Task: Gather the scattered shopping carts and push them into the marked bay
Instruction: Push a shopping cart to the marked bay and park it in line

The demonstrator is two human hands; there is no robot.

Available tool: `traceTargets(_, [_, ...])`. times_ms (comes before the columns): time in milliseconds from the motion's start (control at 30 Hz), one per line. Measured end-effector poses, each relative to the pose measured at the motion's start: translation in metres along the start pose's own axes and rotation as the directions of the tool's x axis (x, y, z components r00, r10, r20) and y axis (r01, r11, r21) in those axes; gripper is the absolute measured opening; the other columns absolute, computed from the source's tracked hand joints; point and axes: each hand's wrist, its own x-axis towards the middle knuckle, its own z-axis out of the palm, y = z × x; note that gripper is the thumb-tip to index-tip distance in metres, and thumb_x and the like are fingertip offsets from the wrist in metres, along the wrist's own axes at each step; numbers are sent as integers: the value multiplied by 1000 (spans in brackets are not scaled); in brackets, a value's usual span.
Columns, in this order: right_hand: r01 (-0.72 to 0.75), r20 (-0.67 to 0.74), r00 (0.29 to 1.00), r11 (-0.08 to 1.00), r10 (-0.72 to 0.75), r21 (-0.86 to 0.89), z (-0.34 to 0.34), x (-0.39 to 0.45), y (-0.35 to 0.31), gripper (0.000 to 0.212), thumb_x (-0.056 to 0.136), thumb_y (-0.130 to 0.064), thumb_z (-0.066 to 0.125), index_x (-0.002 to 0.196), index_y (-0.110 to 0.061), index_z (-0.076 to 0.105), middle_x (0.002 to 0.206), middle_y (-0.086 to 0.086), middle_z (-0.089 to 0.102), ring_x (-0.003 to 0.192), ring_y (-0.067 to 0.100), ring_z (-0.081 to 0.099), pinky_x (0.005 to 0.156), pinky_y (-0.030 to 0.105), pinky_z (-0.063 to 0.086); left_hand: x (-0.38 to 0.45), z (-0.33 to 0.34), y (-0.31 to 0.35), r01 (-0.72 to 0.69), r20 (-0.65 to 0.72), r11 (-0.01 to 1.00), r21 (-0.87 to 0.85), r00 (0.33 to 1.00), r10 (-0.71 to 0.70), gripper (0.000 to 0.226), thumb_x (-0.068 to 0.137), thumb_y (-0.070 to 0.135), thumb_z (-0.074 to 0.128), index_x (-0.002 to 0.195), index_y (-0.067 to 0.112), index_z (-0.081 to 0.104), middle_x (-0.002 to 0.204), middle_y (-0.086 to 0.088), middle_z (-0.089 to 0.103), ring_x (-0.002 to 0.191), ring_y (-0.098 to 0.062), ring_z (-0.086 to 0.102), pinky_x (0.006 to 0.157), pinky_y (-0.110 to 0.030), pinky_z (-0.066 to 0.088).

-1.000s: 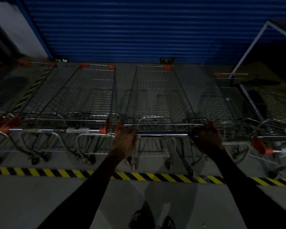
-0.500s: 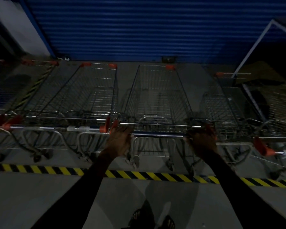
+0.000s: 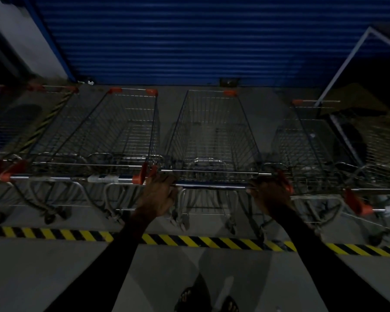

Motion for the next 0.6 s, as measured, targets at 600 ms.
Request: traceTargets(600, [43, -101, 995, 960, -16, 276, -6, -5, 14, 29, 95, -30, 75, 120, -16, 79, 109, 21, 77, 97, 45, 73, 88, 55, 58, 2, 8, 37, 51, 63, 993, 103, 996, -57, 70, 110, 60, 28, 133, 7, 66, 125, -16, 70, 123, -38, 63, 125, -61, 24])
